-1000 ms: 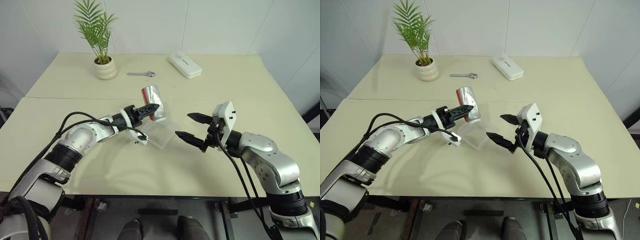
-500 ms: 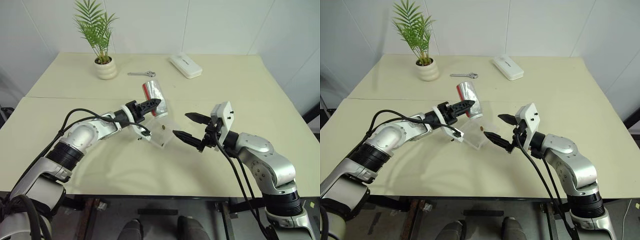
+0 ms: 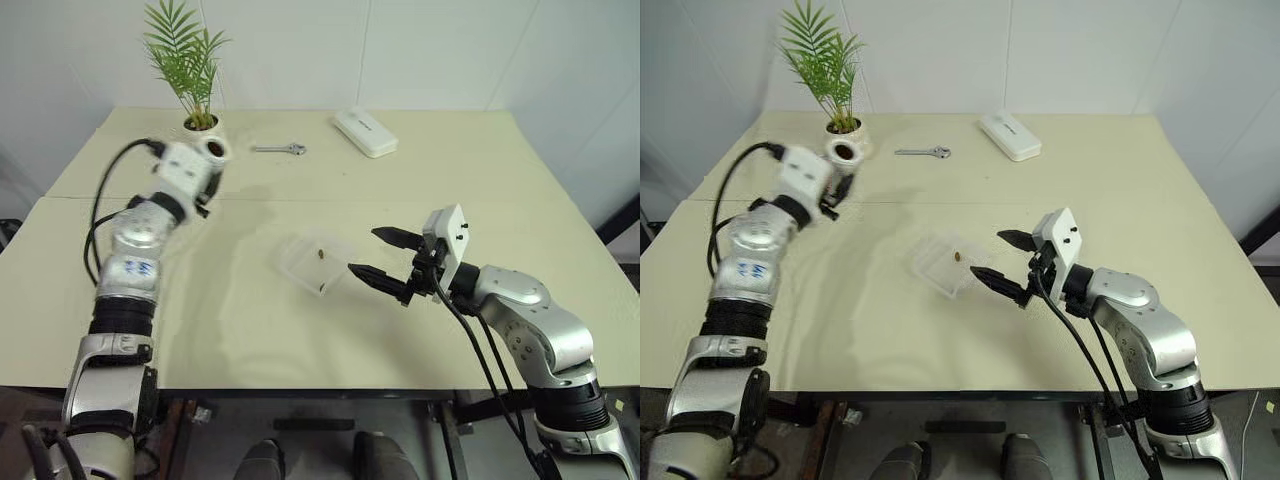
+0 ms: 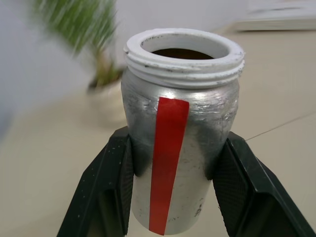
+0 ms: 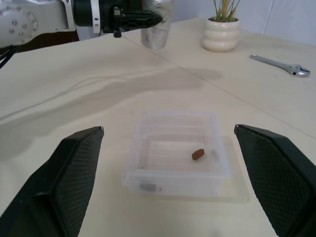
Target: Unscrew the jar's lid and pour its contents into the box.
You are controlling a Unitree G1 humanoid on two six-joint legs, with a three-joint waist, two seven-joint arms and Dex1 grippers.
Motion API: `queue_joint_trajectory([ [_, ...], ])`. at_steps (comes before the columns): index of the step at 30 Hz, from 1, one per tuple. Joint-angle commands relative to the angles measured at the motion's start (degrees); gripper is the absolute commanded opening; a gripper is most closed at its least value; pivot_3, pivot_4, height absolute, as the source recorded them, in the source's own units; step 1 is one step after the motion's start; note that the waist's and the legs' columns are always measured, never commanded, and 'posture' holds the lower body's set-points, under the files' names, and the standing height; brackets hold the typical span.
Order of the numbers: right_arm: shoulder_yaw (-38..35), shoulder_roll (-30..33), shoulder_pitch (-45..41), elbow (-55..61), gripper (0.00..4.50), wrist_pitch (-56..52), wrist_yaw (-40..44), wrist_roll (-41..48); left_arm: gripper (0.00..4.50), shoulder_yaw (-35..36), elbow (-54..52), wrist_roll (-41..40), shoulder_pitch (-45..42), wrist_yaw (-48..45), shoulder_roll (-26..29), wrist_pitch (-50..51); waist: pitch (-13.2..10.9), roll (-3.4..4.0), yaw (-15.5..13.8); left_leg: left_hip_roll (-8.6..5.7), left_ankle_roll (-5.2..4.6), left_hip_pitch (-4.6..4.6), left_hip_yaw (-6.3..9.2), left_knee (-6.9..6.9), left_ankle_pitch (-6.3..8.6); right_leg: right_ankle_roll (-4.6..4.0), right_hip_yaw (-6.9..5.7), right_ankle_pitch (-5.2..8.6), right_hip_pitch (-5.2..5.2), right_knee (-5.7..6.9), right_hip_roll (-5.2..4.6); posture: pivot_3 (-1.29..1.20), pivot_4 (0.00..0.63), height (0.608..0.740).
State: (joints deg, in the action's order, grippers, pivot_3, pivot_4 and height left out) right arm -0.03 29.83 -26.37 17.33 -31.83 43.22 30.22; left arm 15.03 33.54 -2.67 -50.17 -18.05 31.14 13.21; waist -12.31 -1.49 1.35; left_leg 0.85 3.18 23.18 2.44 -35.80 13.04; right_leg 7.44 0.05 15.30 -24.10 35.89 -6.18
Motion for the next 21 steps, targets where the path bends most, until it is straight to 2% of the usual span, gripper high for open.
queue_joint_trajectory([
  [1, -0.45, 0.44, -0.77, 0.51, 4.46, 1.57, 0.89, -0.24, 1.86, 5.43, 0.09, -7.09, -1.06, -0.39, -0.45, 2.92, 0.00, -0.03, 0.04, 0.00, 0.00, 0.01, 0.00, -0.03, 0.00, 0.01, 0.00, -0.01, 0.00, 0.00, -0.01, 0.00, 0.150, 0.740],
  [5, -0.07, 0.97, -1.65, -0.88, 4.46, 3.06, 2.52, -1.09, 1.86, 9.09, 5.57, -8.54, -0.09, 1.08, 1.22, -4.58, 0.00, -0.06, 0.04, 0.00, 0.01, 0.02, 0.00, -0.09, 0.00, 0.00, 0.00, -0.06, 0.01, -0.02, -0.01, 0.00, 0.150, 0.740],
  [12, 1.12, 0.52, -3.97, -4.90, 4.46, 8.47, 6.87, -3.30, 1.86, 9.09, 20.43, -7.81, 0.89, -0.53, 5.00, -16.50, 0.01, -0.07, 0.17, 0.02, 0.02, -0.02, -0.03, -0.07, 0.00, -0.04, 0.01, -0.09, 0.01, -0.02, 0.02, 0.00, 0.150, 0.740],
  [21, 2.32, -1.94, -6.44, -8.70, 4.46, 13.41, 9.68, -4.28, 1.86, 9.64, 26.46, -8.88, 2.96, -0.55, 5.11, -22.71, 0.02, -0.11, 0.03, 0.01, 0.03, 0.03, -0.04, -0.06, 0.00, 0.00, 0.00, -0.12, 0.01, -0.09, 0.01, 0.00, 0.150, 0.740],
])
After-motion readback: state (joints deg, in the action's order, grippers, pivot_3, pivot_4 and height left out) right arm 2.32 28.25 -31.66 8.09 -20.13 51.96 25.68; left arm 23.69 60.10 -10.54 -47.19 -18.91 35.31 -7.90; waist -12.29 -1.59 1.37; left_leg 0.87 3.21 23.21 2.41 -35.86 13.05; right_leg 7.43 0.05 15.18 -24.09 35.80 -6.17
